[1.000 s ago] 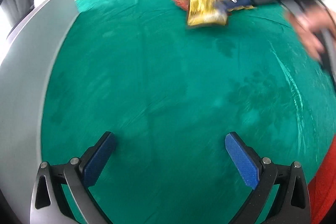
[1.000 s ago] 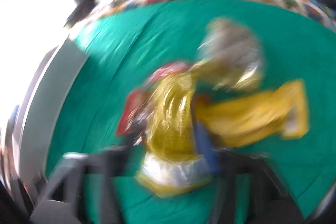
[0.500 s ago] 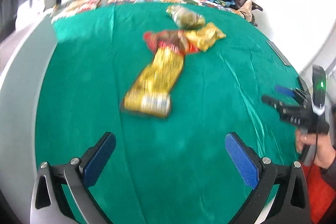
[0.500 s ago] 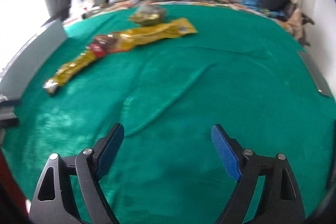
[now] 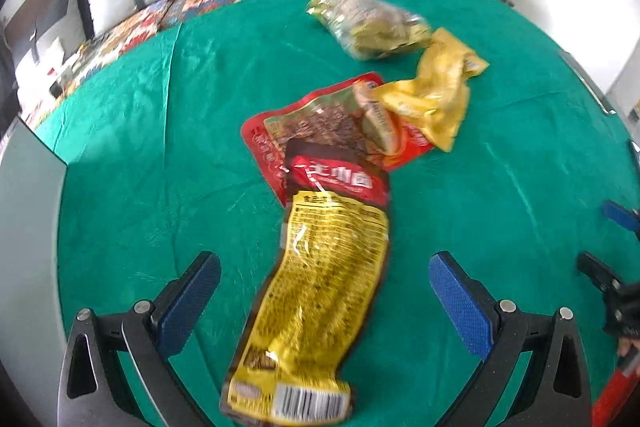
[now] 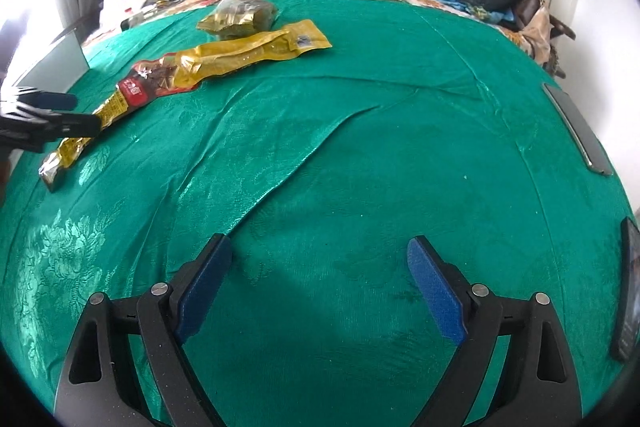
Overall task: Organize snacks
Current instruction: 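Grasp the yellow Wang Xiaolu pack by its red end with the left tool, then grasp the long yellow pack with the right tool while the left tool holds its pack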
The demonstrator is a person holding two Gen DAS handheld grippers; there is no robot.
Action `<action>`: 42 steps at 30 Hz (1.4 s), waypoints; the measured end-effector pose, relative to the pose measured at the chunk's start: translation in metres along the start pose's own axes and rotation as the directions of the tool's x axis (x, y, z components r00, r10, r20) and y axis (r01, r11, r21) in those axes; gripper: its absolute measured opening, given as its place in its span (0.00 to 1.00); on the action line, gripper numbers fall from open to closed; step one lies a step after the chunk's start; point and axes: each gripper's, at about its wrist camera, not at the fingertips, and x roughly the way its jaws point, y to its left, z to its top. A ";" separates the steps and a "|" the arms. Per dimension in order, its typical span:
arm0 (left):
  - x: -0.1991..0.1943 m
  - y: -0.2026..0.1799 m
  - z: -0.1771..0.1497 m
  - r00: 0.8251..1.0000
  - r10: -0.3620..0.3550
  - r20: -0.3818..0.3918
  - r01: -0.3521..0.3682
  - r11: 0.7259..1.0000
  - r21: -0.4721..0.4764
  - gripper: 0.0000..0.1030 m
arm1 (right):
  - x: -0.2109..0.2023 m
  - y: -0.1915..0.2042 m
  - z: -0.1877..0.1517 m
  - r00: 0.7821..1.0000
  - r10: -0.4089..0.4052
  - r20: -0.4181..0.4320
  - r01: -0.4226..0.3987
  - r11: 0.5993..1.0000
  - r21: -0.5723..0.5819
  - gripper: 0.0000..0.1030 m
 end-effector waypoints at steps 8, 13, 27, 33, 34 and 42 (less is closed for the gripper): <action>0.018 0.012 -0.002 1.000 -0.009 -0.009 0.009 1.000 -0.027 1.00 | -0.001 0.002 -0.002 1.000 -0.002 0.000 0.002 1.000 0.003 0.90; 0.018 0.013 -0.003 1.000 -0.023 -0.014 0.023 1.000 0.002 1.00 | -0.002 0.002 -0.002 1.000 0.000 0.000 0.000 1.000 0.003 0.90; -0.022 0.035 -0.054 0.997 0.077 -0.009 -0.077 0.979 -0.191 0.43 | -0.003 0.002 -0.004 1.000 0.000 0.000 0.000 1.000 0.006 0.91; -0.052 0.057 -0.118 0.985 0.171 0.015 -0.153 0.915 -0.373 0.50 | -0.003 0.002 -0.004 1.000 -0.001 0.000 0.001 1.000 0.006 0.91; -0.051 0.061 -0.122 0.984 0.175 0.016 -0.155 0.909 -0.387 0.56 | -0.003 0.002 -0.004 1.000 -0.002 0.000 0.002 1.000 0.006 0.91; -0.038 0.079 -0.123 0.970 0.234 0.063 -0.189 0.892 -0.411 1.00 | -0.003 0.003 -0.005 1.000 -0.001 0.000 0.001 1.000 0.006 0.91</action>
